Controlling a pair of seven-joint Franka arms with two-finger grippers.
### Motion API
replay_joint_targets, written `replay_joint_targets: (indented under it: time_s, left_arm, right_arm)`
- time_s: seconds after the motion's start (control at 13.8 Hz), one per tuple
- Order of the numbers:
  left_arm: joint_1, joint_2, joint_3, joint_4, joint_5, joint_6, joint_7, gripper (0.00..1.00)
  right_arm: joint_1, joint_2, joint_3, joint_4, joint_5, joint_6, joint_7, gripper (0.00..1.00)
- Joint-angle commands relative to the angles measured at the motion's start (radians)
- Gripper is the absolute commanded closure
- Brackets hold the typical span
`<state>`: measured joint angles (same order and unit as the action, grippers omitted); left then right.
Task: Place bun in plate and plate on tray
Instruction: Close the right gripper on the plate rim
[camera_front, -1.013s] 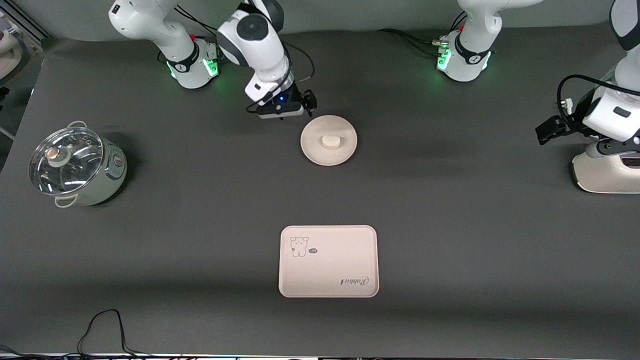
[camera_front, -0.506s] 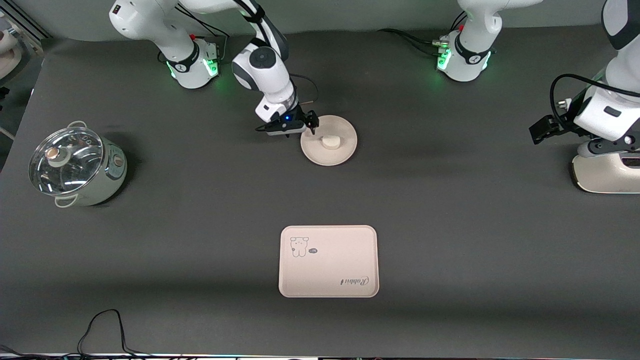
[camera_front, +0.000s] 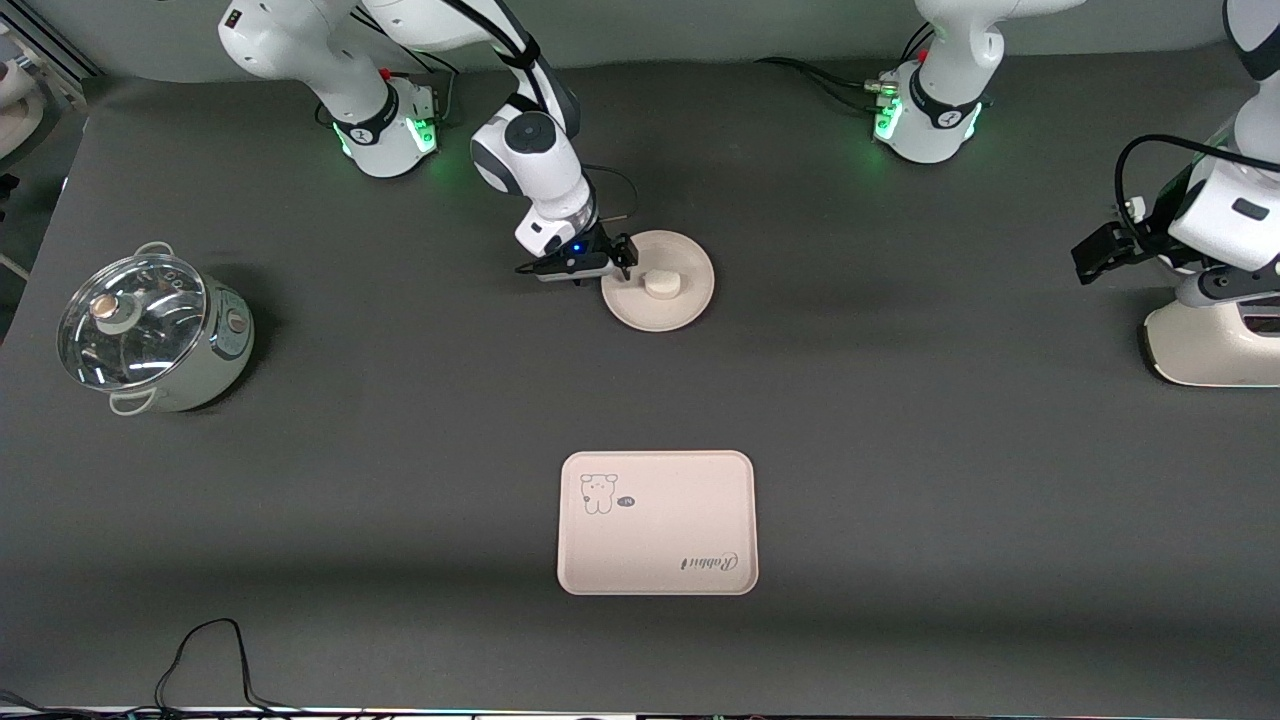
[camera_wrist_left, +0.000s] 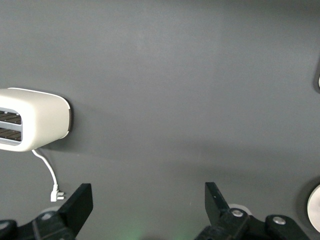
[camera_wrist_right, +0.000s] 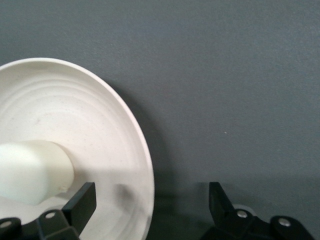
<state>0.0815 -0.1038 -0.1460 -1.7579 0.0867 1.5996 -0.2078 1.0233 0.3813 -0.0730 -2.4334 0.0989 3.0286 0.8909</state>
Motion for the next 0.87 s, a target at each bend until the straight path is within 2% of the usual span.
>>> replay_joint_targets:
  time_s: [0.0, 0.07, 0.22, 0.36, 0.58, 0.65, 0.8]
  left_arm:
    - [0.003, -0.007, -0.003, 0.061, 0.002, -0.061, 0.013, 0.00]
    - [0.001, -0.001, -0.003, 0.072, 0.002, -0.066, 0.022, 0.00]
    - [-0.006, 0.016, -0.004, 0.092, 0.002, -0.069, 0.021, 0.00]
    - [-0.008, 0.018, -0.018, 0.101, 0.001, -0.067, 0.019, 0.00]
    - [-0.006, 0.018, -0.018, 0.104, 0.001, -0.072, 0.021, 0.00]
    - [-0.006, 0.018, -0.018, 0.103, 0.001, -0.072, 0.021, 0.00]
    - [-0.003, 0.018, -0.018, 0.103, 0.001, -0.090, 0.024, 0.00]
  right_arm:
    - [0.009, -0.007, -0.004, 0.004, 0.015, 0.003, 0.014, 0.02]
    - [0.009, -0.009, -0.002, 0.004, 0.015, 0.003, 0.014, 0.07]
    - [0.009, -0.007, -0.004, 0.004, 0.015, 0.003, 0.011, 0.33]
    - [0.009, -0.009, -0.004, 0.004, 0.015, 0.003, 0.007, 0.54]
    - [0.008, -0.015, -0.004, 0.004, 0.015, 0.001, 0.003, 0.91]
    - [0.008, -0.015, -0.004, 0.004, 0.015, -0.002, 0.003, 1.00]
    - [0.006, -0.015, -0.004, 0.004, 0.015, -0.002, 0.003, 1.00]
